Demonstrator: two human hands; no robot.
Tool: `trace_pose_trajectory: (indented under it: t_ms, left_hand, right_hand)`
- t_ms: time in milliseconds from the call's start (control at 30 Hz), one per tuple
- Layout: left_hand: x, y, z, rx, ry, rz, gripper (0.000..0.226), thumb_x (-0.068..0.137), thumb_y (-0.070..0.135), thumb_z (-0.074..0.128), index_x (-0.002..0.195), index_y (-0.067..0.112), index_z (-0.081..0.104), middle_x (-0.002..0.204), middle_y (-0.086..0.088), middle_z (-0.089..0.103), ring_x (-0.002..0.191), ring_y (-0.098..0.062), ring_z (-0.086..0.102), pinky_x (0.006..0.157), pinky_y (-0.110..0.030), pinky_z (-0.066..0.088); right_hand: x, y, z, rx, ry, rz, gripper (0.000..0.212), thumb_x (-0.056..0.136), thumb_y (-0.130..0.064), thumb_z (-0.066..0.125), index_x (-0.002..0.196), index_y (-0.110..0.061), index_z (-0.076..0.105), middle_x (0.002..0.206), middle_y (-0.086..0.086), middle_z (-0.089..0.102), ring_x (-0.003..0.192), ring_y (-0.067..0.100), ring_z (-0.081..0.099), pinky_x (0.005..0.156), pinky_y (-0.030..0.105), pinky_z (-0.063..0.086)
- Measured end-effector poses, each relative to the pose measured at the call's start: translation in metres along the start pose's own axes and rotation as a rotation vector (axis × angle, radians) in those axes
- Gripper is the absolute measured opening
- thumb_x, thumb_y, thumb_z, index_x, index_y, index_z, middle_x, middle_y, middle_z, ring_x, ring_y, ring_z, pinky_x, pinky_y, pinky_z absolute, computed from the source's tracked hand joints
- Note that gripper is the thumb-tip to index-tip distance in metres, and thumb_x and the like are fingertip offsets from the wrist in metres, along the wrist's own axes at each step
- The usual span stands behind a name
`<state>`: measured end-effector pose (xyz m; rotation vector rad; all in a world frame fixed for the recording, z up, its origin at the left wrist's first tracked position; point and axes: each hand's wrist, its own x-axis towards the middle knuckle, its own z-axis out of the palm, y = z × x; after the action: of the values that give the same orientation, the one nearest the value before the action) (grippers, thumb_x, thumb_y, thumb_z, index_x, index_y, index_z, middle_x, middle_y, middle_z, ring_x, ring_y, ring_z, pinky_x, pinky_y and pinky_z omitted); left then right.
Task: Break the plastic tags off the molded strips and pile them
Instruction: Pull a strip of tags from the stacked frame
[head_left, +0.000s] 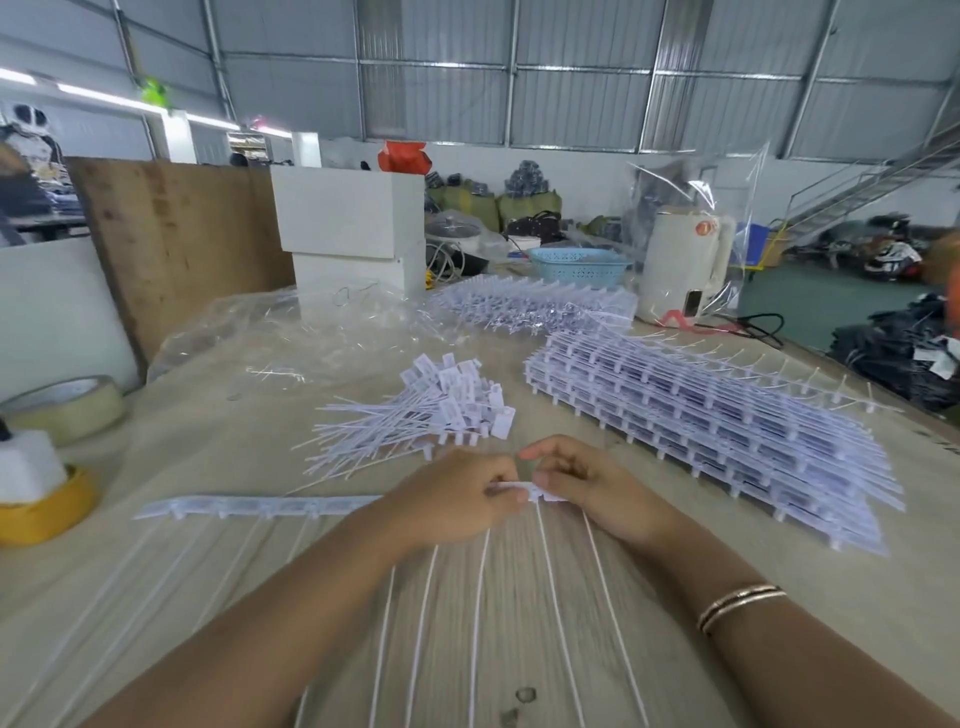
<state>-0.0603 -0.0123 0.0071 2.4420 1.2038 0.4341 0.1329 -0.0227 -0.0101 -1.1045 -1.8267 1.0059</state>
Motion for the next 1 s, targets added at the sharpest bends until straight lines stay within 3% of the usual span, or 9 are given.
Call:
trace_pose_trajectory:
  t_ms: [100,233,333,500,600,700,833,900,1000]
  left_hand:
    - [-0.003,-0.010,0.001,-0.035,0.041,-0.006,0.019,0.094,0.037,0.050,0.077,0.028,0.050,0.079,0.010,0.049,0.070,-0.005,0.047,0.065,-0.029,0.037]
    - [-0.006,-0.018,0.002,-0.058,0.067,0.005,0.020,0.094,0.040,0.051,0.085,0.022,0.055,0.073,0.012,0.047,0.059,0.003,0.043,0.055,-0.017,0.030]
    - [-0.006,-0.021,0.004,-0.066,0.074,0.024,0.018,0.093,0.040,0.052,0.086,0.023,0.055,0.069,0.011,0.047,0.057,0.001,0.041,0.055,-0.018,0.030]
    - [-0.007,-0.025,0.002,-0.109,0.069,0.040,0.015,0.092,0.038,0.054,0.087,0.025,0.056,0.079,0.003,0.056,0.066,-0.008,0.046,0.064,-0.027,0.037]
    - [-0.007,-0.024,0.003,-0.083,0.063,0.071,0.012,0.093,0.034,0.055,0.082,0.034,0.049,0.072,0.009,0.050,0.062,-0.005,0.043,0.063,-0.028,0.036]
    - [-0.007,-0.023,0.004,-0.100,0.070,0.081,0.008,0.093,0.033,0.055,0.086,0.031,0.052,0.073,0.010,0.050,0.062,-0.004,0.043,0.063,-0.027,0.035]
    - [-0.011,-0.028,0.002,-0.149,0.052,0.084,0.010,0.093,0.033,0.054,0.088,0.024,0.053,0.078,0.005,0.055,0.066,-0.007,0.046,0.067,-0.029,0.038]
    - [-0.012,-0.028,0.001,-0.143,0.073,0.062,0.012,0.094,0.036,0.052,0.088,0.025,0.053,0.080,0.000,0.057,0.066,-0.009,0.046,0.066,-0.031,0.040]
    - [-0.013,-0.025,0.001,-0.011,0.145,0.046,0.017,0.094,0.042,0.048,0.091,0.027,0.054,0.076,0.007,0.055,0.064,-0.005,0.046,0.064,-0.030,0.038]
  right_hand:
    - [-0.004,0.004,0.000,-0.147,-0.047,-0.047,0.021,0.081,-0.018,0.071,0.097,-0.025,0.059,0.073,-0.018,0.056,0.064,0.001,0.050,0.060,0.017,0.041]
    - [-0.002,0.006,-0.002,-0.318,0.036,-0.124,0.012,0.079,-0.018,0.070,0.086,-0.023,0.062,0.074,-0.007,0.061,0.062,0.004,0.052,0.057,0.022,0.042]
    - [0.000,0.007,-0.002,-0.378,0.051,-0.138,0.006,0.081,-0.020,0.069,0.085,-0.025,0.068,0.077,-0.002,0.065,0.064,0.014,0.055,0.060,0.032,0.044]
    - [0.002,0.005,0.002,-0.252,0.024,-0.112,0.009,0.084,-0.012,0.069,0.087,-0.019,0.073,0.064,-0.017,0.064,0.056,-0.005,0.050,0.059,0.009,0.037]
    - [0.002,0.003,0.001,-0.173,0.009,-0.057,0.015,0.089,-0.013,0.063,0.078,-0.006,0.072,0.057,-0.014,0.060,0.051,-0.001,0.047,0.056,0.011,0.037]
    - [0.000,-0.002,-0.002,-0.113,-0.005,-0.019,0.020,0.091,-0.015,0.059,0.078,-0.006,0.070,0.062,-0.010,0.062,0.052,0.004,0.048,0.055,0.015,0.040]
    - [-0.001,0.000,-0.011,0.130,0.171,0.027,0.015,0.091,-0.020,0.058,0.084,-0.011,0.068,0.071,-0.003,0.064,0.055,0.011,0.049,0.054,0.022,0.038]
    - [0.000,0.002,-0.010,0.037,0.137,0.004,0.005,0.088,-0.016,0.063,0.090,-0.014,0.068,0.067,-0.013,0.062,0.054,0.002,0.049,0.056,0.014,0.039]
    - [0.004,0.006,0.000,-0.127,0.075,-0.012,0.012,0.082,-0.013,0.070,0.091,-0.020,0.067,0.069,-0.019,0.059,0.057,-0.006,0.047,0.059,0.006,0.037]
